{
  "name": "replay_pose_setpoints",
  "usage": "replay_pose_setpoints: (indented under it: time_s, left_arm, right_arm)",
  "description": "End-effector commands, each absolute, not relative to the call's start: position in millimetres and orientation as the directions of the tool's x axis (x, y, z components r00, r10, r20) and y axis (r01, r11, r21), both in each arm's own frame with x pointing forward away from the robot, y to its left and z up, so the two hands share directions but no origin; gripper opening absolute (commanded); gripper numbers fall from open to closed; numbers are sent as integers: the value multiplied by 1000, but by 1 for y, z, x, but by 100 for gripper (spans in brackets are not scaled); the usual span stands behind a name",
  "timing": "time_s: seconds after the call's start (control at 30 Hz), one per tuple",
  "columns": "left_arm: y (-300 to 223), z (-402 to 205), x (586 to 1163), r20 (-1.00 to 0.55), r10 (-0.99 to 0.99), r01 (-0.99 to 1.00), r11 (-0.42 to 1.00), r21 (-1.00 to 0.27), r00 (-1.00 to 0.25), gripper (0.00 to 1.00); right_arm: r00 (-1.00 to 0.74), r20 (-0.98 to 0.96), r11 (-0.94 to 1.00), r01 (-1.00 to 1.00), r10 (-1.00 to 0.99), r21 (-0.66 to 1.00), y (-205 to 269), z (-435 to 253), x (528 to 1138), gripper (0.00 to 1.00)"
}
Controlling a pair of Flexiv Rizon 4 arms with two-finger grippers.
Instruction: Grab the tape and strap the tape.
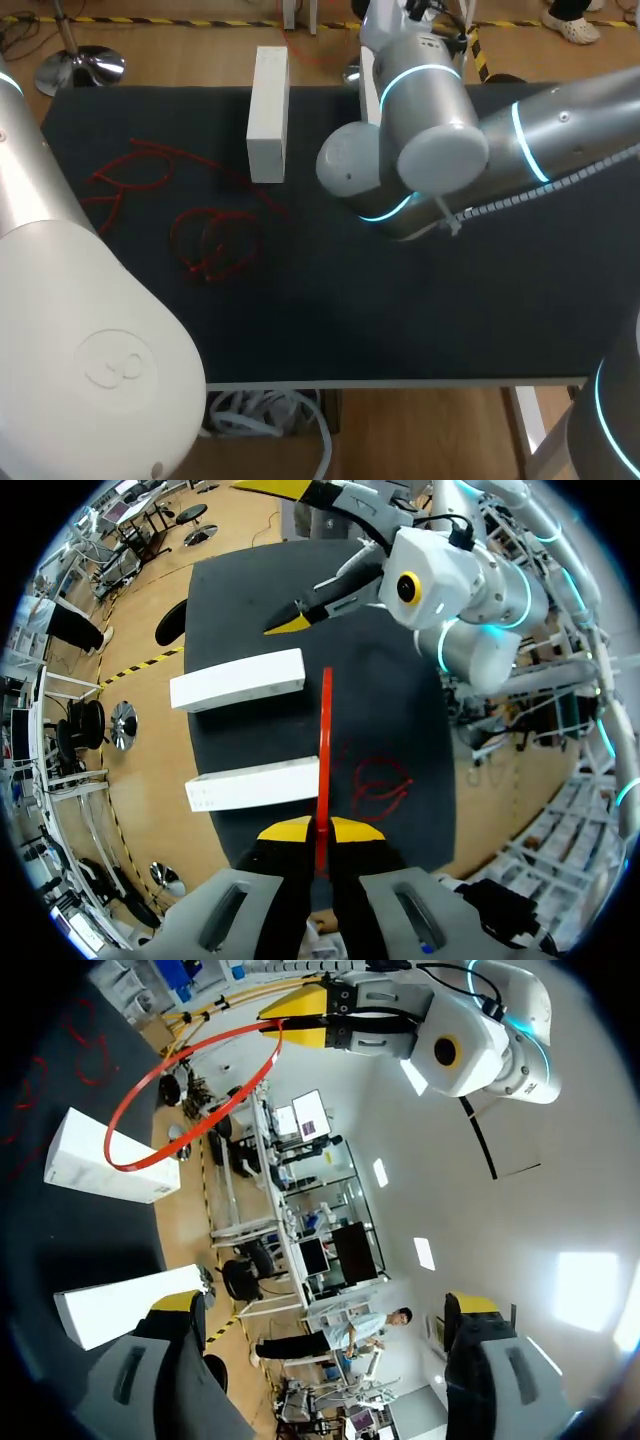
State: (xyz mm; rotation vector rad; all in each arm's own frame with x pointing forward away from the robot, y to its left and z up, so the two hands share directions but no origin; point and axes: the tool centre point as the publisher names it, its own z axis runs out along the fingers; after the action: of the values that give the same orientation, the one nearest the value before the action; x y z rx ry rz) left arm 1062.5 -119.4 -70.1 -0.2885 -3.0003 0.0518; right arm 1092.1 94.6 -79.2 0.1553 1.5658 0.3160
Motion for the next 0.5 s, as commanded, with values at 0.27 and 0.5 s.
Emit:
replay_pose_setpoints:
  time_s: [0.27, 0.5]
  left_arm:
    - [-119, -69, 1062, 124, 191, 187, 981, -44, -974, 0]
    - [-88, -72, 1057, 109, 82, 80, 996, -26, -991, 0]
  right_arm:
    - [-108, -953, 950, -103, 284, 294, 92, -74, 1091, 100]
    - [-108, -953, 950, -103, 284, 294, 92, -74, 1091, 100]
